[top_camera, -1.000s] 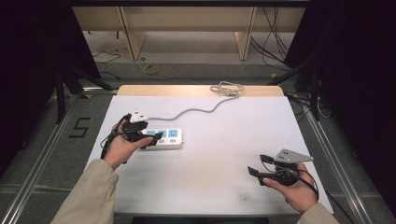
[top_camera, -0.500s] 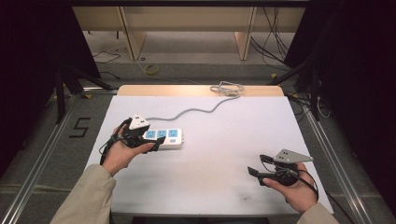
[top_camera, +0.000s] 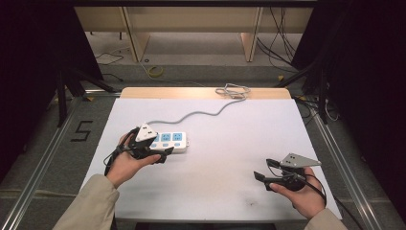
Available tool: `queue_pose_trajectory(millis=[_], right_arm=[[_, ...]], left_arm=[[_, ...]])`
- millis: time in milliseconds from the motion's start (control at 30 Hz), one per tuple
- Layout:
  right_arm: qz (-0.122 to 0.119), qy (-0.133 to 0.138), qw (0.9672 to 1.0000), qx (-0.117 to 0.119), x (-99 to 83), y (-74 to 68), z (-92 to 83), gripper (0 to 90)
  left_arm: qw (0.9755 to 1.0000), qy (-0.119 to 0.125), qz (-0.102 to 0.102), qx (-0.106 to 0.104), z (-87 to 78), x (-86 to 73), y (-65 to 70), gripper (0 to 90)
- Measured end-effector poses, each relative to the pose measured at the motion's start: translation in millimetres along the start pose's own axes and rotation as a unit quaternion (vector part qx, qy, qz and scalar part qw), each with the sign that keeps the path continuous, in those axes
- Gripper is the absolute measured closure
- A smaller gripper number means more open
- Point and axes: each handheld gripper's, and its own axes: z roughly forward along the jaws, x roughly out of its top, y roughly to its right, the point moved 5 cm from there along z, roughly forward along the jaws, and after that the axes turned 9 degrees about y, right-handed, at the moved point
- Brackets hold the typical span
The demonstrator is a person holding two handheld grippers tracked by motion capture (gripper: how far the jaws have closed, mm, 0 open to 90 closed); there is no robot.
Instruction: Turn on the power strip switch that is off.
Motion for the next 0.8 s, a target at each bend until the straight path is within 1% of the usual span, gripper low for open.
queue_pose_trajectory(millis=[100,267,300,367,500,567,633,700,800], right_arm=[[0.000,0.000,1.0000,0.000,0.0,0.0,0.0,28.7],[-0.002,0.000,1.0000,0.002,0.0,-0.2,0.0,28.7],[-0.002,0.001,1.0000,0.002,0.0,-0.2,0.1,28.6],[-0.001,0.000,1.0000,0.003,-0.1,-0.4,0.2,28.6],[-0.002,0.000,1.0000,0.003,-0.1,-0.6,0.0,28.6],[-0.001,-0.001,1.0000,0.003,-0.3,-0.7,0.0,28.6],[-0.002,-0.001,1.0000,0.003,-0.2,-0.7,0.3,28.6],[-0.001,-0.002,1.0000,0.003,0.0,-1.0,0.2,28.6],[-0.001,-0.002,1.0000,0.002,0.0,-1.3,0.2,28.6]], left_arm=[[1.0000,0.002,0.006,-0.006,-1.9,-2.4,4.4,19.7],[0.9998,0.004,0.016,-0.011,-7.5,-7.6,9.2,19.0],[0.9998,0.005,0.015,-0.011,-8.8,-8.9,10.3,19.0],[0.9998,0.005,0.018,-0.012,-11.4,-11.3,11.1,18.8],[0.9998,0.005,0.019,-0.008,-17.4,-19.8,14.1,18.3],[0.9997,0.002,0.025,-0.008,-20.3,-25.0,15.3,18.2],[0.9997,0.002,0.024,-0.003,-22.9,-30.3,17.8,18.2],[0.9996,-0.002,0.029,-0.005,-26.2,-34.2,20.7,18.1],[0.9995,-0.006,0.028,-0.010,-29.4,-38.9,24.8,17.6]])
